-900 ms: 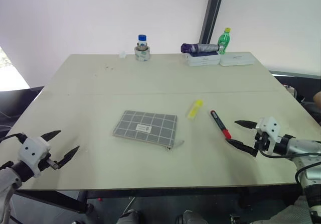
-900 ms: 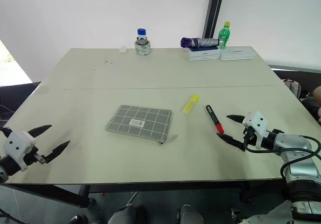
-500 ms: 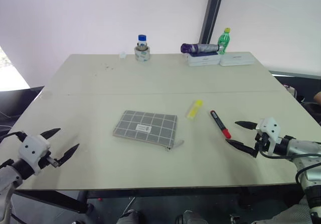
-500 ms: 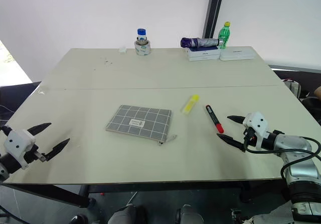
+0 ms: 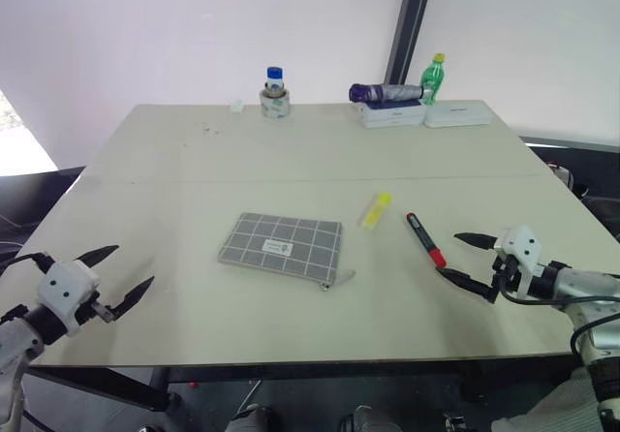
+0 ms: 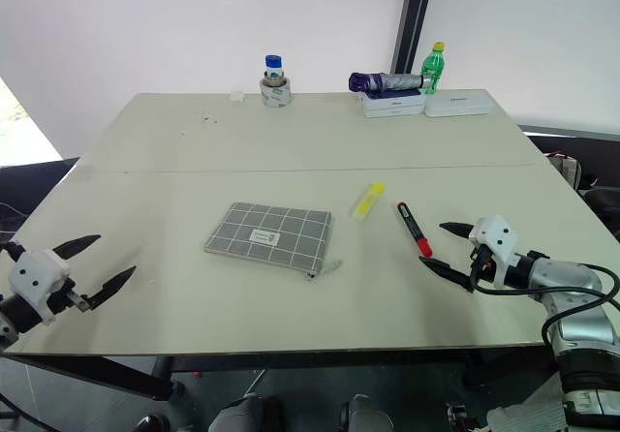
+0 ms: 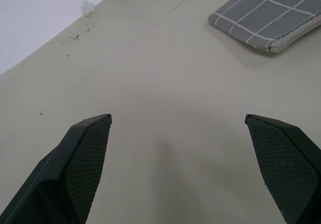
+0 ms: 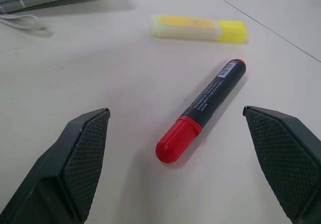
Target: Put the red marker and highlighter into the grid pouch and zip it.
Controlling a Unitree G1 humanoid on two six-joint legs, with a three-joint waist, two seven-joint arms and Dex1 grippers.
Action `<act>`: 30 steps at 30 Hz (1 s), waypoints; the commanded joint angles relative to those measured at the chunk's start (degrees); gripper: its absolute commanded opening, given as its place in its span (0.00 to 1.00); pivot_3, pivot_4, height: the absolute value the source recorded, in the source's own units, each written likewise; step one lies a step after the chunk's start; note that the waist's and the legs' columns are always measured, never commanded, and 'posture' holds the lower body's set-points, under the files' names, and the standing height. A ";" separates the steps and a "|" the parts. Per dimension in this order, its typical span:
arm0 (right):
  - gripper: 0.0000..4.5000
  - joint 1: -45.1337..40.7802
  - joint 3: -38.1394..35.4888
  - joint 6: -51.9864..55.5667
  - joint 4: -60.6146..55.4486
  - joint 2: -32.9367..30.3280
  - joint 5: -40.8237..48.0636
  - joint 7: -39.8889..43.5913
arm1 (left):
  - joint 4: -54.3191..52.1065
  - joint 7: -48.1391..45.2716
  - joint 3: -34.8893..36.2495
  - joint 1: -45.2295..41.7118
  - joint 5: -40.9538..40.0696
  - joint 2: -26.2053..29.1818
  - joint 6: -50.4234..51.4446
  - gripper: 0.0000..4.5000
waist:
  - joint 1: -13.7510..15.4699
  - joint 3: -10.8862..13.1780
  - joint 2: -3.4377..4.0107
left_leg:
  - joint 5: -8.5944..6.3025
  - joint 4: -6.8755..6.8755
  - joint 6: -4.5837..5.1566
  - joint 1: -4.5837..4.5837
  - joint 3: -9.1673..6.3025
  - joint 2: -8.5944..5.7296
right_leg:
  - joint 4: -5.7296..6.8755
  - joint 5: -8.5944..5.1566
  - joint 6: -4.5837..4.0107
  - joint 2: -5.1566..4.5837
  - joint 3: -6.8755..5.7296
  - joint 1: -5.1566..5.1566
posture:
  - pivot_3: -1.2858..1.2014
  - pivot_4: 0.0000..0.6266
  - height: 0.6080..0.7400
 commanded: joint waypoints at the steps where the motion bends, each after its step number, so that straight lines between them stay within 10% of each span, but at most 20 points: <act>1: 0.98 -0.55 -0.53 0.87 -2.50 0.28 0.63 -0.60 | 0.54 0.82 -0.11 -1.24 1.31 0.96 -2.39 1.00 | 0.05 0.00 0.00 | 0.00 0.00 0.00 0.00 0.00 0.00 | 0.00 0.00 0.00 0.00 0.00 0.00 | 0.52 0.24 1.00; 4: 0.98 -1.01 -0.19 2.55 -4.17 1.19 1.44 -1.10 | 2.64 1.88 -1.07 -2.79 3.96 1.42 -4.93 1.00 | 0.07 0.00 0.00 | 0.00 0.00 0.00 0.00 0.00 0.00 | 0.00 0.00 0.00 0.00 0.00 0.01 | 0.52 0.24 1.00; 13: 0.01 -6.86 8.57 4.37 -9.20 12.24 -5.23 -10.78 | 15.43 7.00 -9.72 -16.13 16.26 4.09 -18.90 1.00 | -0.02 0.00 0.00 | 0.01 -0.01 0.00 -0.02 0.02 0.01 | 0.01 0.01 0.01 0.04 0.00 -0.03 | 0.52 0.24 1.00; 30: 0.01 -15.79 16.79 -0.72 -0.75 20.32 -18.07 -23.24 | 42.78 24.61 -33.88 -39.30 44.96 5.65 -46.74 1.00 | 0.25 0.00 0.01 | 0.21 -0.01 -0.32 -0.12 0.25 -0.07 | 0.06 0.01 0.05 0.17 0.00 -0.17 | 0.52 0.24 1.00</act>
